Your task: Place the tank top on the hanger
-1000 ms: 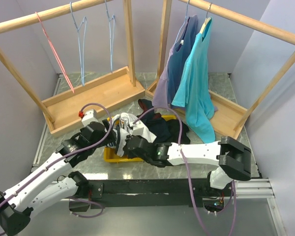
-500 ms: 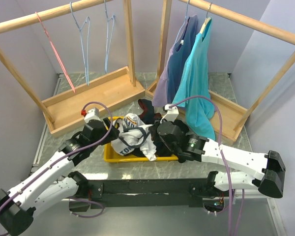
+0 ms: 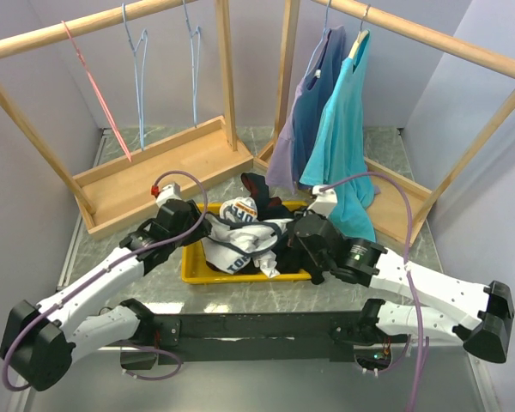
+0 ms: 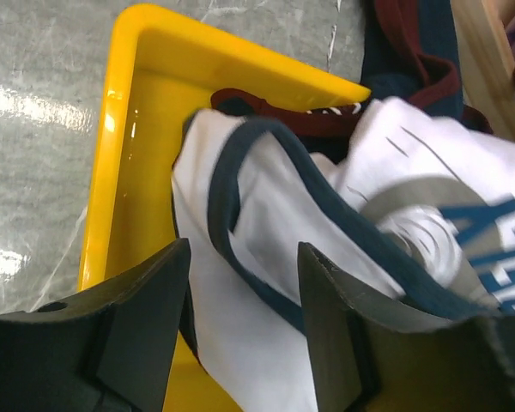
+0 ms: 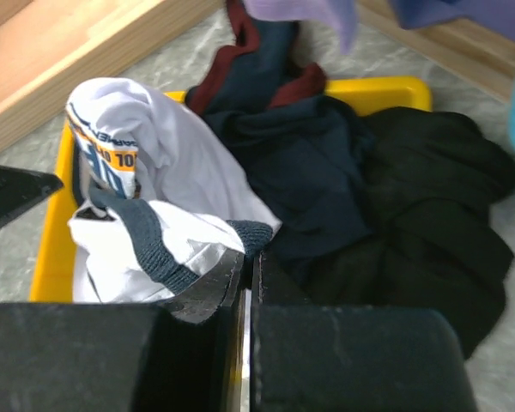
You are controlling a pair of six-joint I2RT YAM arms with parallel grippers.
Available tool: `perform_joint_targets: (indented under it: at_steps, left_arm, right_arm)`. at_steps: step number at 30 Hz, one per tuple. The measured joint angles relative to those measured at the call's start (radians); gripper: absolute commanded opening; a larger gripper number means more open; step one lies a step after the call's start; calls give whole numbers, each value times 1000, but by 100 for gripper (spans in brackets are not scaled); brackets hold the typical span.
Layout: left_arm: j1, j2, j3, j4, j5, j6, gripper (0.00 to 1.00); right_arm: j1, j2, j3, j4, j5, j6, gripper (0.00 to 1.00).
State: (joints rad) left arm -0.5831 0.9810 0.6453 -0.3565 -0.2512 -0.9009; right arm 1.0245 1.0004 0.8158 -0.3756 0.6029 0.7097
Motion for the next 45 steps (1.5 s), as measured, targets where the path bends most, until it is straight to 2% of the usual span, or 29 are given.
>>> perform_joint_targets:
  at_steps: [9,12,13,15,18,22,26,31,39,42,45]
  left_arm:
    - [7,128,0,71,0,5,50]
    - [7,142,-6,105,4,6,28]
    - [7,142,-7,116,6,7,13]
    - [7,142,-8,132,10,14,1]
    - [7,140,-4,131,11,32,1]
    - [7,94,47,77,13,72,1]
    - [7,-11,199,21,27,129,1]
    - [7,-55,513,-8,45,208,1]
    - [7,127,1129,-24,57,317,1]
    - [7,210,1324,-25,69,347,1]
    - [7,262,1438,-16,79,367,1]
  right_arm:
    - [-39,-82,-57,-51,5,13,0]
    - [-47,-94,-58,-57,2,14,0]
    - [-47,-95,-58,-58,0,14,0]
    - [-47,-95,-56,-60,-3,11,0]
    - [-48,-94,-33,-74,-12,-7,0]
    - [-54,-76,98,-105,-20,-63,0]
    - [-66,-46,307,-111,-21,-138,0]
    - [-77,49,635,-111,-27,-251,0]
    - [-114,249,1179,-91,-31,-447,0]
    - [-126,274,1296,-58,-45,-501,0]
    - [-129,278,1359,2,-57,-544,0]
